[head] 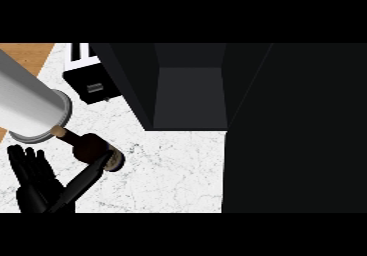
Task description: Pick up the wine, place it into the cabinet and close the cabinet
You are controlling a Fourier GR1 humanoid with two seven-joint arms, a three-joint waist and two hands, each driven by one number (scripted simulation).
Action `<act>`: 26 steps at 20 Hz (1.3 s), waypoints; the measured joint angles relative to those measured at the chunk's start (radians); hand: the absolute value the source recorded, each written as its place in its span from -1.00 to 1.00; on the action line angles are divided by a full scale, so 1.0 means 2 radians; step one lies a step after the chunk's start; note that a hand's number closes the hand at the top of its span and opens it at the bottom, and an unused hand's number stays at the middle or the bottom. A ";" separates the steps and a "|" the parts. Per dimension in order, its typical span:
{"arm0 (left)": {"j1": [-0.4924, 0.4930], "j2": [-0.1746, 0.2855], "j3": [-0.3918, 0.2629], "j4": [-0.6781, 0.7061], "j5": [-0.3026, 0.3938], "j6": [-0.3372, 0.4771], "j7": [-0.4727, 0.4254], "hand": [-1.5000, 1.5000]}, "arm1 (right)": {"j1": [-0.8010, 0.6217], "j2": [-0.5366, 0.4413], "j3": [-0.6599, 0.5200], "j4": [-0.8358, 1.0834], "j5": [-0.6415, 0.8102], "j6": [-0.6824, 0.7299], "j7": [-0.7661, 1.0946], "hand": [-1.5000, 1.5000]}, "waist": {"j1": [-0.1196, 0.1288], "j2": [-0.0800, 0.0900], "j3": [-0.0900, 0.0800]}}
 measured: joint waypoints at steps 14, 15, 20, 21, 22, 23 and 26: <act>-0.007 0.000 0.041 0.123 0.130 -0.070 -0.135 -1.00 | -0.029 0.003 -0.002 0.002 0.007 -0.011 0.019 -1.00 | 0.000 0.000 0.000; -0.009 0.000 0.044 0.130 0.134 -0.076 -0.138 -1.00 | -0.028 0.004 0.000 0.000 0.008 -0.012 0.021 -1.00 | 0.000 0.000 0.000; -0.019 0.004 0.062 0.172 0.160 -0.107 -0.164 -1.00 | -0.031 0.004 -0.001 -0.002 0.008 -0.015 0.026 -1.00 | 0.000 0.000 0.000; -0.029 0.003 0.064 0.187 0.165 -0.109 -0.170 -1.00 | -0.033 0.002 -0.005 -0.001 0.008 -0.013 0.027 -1.00 | 0.000 0.000 0.000; -0.036 0.002 0.068 0.200 0.166 -0.115 -0.173 -1.00 | -0.035 0.002 -0.007 0.001 0.008 -0.013 0.025 -1.00 | 0.000 0.000 0.000; -0.044 0.002 0.076 0.222 0.175 -0.126 -0.187 -1.00 | -0.034 0.003 -0.006 0.000 0.008 -0.013 0.025 -1.00 | 0.000 0.000 0.000; -0.057 0.001 0.075 0.257 0.193 -0.131 -0.213 -1.00 | -0.031 0.003 -0.009 0.002 0.009 -0.007 0.018 -1.00 | 0.000 0.000 0.000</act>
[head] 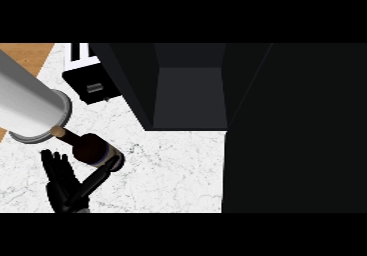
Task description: Pick up the wine, place it into the cabinet and close the cabinet
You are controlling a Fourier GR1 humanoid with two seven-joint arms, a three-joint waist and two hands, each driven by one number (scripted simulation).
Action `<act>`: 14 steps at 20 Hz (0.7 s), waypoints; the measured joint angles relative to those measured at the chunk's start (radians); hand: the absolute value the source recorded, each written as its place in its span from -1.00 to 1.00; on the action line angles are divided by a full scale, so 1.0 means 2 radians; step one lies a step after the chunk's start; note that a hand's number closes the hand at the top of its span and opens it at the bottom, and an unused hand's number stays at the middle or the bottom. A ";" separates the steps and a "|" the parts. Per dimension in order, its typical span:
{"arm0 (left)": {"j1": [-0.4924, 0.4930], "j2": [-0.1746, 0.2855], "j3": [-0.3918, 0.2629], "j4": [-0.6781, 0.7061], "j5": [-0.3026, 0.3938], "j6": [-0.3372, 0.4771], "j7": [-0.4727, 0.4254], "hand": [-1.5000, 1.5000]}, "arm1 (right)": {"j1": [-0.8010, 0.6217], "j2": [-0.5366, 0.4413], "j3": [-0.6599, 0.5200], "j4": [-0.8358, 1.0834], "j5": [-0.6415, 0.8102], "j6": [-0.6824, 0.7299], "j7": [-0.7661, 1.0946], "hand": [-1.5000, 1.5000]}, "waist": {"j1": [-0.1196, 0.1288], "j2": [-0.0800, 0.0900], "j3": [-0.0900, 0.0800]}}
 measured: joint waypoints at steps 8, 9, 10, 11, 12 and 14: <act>-0.033 0.001 0.017 0.084 0.044 -0.034 -0.059 -1.00 | 0.002 0.006 0.007 0.003 0.015 0.002 -0.005 -1.00 | 0.000 0.000 0.000; -0.038 0.001 0.020 0.090 0.048 -0.038 -0.065 -1.00 | 0.009 0.010 0.014 0.004 0.023 0.006 -0.014 -1.00 | 0.000 0.000 0.000; -0.044 0.000 0.022 0.102 0.056 -0.044 -0.075 -1.00 | 0.018 0.012 0.015 0.005 0.025 0.011 -0.023 -1.00 | 0.000 0.000 0.000; -0.049 0.000 0.026 0.115 0.063 -0.055 -0.084 -1.00 | 0.020 0.015 0.019 -0.001 0.028 0.009 -0.022 -1.00 | 0.000 0.000 0.000; -0.057 0.000 0.022 0.127 0.076 -0.059 -0.096 -1.00 | 0.025 0.016 0.019 -0.006 0.027 0.009 -0.021 -1.00 | -0.001 0.000 0.000; -0.056 0.000 0.025 0.138 0.090 -0.083 -0.110 -1.00 | 0.031 0.014 0.012 0.000 0.024 0.017 -0.031 -1.00 | -0.001 0.000 0.000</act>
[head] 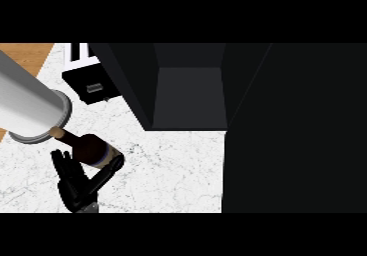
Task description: Pick up the wine, place it into the cabinet and close the cabinet
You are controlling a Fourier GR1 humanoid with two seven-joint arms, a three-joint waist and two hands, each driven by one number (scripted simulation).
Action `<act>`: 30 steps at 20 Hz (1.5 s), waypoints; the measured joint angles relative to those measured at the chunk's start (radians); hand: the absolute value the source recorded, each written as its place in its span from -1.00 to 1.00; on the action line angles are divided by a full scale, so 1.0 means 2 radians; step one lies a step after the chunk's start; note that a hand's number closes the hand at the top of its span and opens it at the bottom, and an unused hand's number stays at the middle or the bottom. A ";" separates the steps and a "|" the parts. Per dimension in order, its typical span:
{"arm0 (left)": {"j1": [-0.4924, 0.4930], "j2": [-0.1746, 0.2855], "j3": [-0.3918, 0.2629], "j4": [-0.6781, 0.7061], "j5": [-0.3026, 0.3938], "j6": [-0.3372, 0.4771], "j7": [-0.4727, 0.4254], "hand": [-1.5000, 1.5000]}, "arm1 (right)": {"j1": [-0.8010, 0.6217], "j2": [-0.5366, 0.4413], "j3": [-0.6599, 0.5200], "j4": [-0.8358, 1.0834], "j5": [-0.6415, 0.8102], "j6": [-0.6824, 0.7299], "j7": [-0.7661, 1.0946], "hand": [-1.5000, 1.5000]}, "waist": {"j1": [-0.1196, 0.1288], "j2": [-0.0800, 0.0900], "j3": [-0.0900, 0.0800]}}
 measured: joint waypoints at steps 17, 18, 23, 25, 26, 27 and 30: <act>-0.054 0.006 0.031 0.122 0.025 -0.097 -0.053 1.00 | -0.006 0.007 0.004 -0.002 0.008 -0.003 0.006 -1.00 | 0.000 0.000 0.000; -0.067 0.007 0.038 0.147 0.026 -0.106 -0.061 1.00 | -0.018 0.004 0.000 0.004 0.005 -0.005 0.010 -1.00 | 0.000 0.000 0.000; -0.066 0.012 0.020 0.158 0.023 -0.117 -0.076 1.00 | -0.012 -0.001 -0.009 -0.004 -0.005 -0.003 0.017 -1.00 | 0.000 -0.001 0.001; -0.052 0.021 -0.006 0.153 0.005 -0.147 -0.067 1.00 | -0.021 -0.007 -0.020 0.002 -0.013 -0.005 0.022 -1.00 | 0.001 -0.001 0.002; -0.046 0.029 -0.023 0.152 -0.008 -0.168 -0.061 1.00 | -0.020 -0.005 -0.015 0.003 -0.009 -0.004 0.022 -1.00 | 0.001 -0.001 0.002; -0.037 0.038 -0.042 0.148 -0.021 -0.196 -0.058 1.00 | -0.019 -0.006 -0.017 0.003 -0.011 -0.004 0.022 -1.00 | 0.001 -0.002 0.002; -0.012 0.062 -0.091 0.136 -0.058 -0.269 -0.060 1.00 | -0.015 -0.005 -0.019 0.004 -0.011 -0.001 0.015 -1.00 | 0.000 -0.003 0.003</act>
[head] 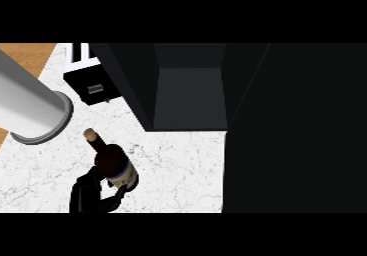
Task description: Pick up the wine, place it into the cabinet and close the cabinet
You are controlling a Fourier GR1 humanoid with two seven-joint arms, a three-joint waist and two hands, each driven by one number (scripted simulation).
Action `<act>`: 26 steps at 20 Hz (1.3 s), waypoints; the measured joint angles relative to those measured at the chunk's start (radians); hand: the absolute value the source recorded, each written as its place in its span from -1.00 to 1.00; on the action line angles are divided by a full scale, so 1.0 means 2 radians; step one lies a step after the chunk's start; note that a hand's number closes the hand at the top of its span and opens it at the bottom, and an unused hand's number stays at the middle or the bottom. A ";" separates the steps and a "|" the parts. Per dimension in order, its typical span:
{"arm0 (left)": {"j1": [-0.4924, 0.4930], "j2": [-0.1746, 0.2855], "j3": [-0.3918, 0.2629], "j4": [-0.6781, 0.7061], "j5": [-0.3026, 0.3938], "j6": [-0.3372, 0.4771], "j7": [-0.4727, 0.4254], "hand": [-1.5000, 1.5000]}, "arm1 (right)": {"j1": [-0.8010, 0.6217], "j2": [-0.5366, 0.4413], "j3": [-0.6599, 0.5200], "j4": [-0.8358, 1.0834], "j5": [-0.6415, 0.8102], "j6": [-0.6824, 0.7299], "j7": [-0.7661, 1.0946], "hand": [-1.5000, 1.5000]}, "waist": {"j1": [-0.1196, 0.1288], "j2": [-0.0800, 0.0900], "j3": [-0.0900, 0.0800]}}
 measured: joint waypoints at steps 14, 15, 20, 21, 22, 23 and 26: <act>0.092 0.035 -0.046 -0.121 -0.031 -0.098 0.017 1.00 | -0.012 0.002 -0.004 0.018 0.002 -0.001 -0.004 -1.00 | 0.003 0.002 -0.002; 0.103 0.037 -0.048 -0.148 -0.029 -0.096 0.027 1.00 | -0.010 0.000 -0.007 0.015 -0.002 0.000 -0.003 -1.00 | 0.003 0.003 -0.003; 0.144 0.035 -0.065 -0.266 -0.025 -0.071 0.083 1.00 | -0.019 -0.004 -0.016 0.023 -0.012 -0.001 0.000 -1.00 | 0.004 0.003 -0.003; 0.152 0.037 -0.067 -0.292 -0.021 -0.066 0.099 1.00 | -0.019 -0.005 -0.017 0.029 -0.012 0.003 -0.005 -1.00 | 0.004 0.003 -0.003; 0.155 0.037 -0.068 -0.314 -0.019 -0.059 0.113 1.00 | -0.014 -0.009 -0.022 0.019 -0.021 0.006 0.000 -1.00 | 0.003 0.003 -0.003; 0.157 0.032 -0.073 -0.331 -0.021 -0.050 0.123 1.00 | -0.019 -0.009 -0.021 0.020 -0.021 0.002 0.005 -1.00 | 0.003 0.003 -0.003; 0.153 0.024 -0.080 -0.382 -0.022 -0.020 0.168 1.00 | -0.014 -0.004 -0.011 0.018 -0.012 0.002 0.003 -1.00 | 0.003 0.003 -0.003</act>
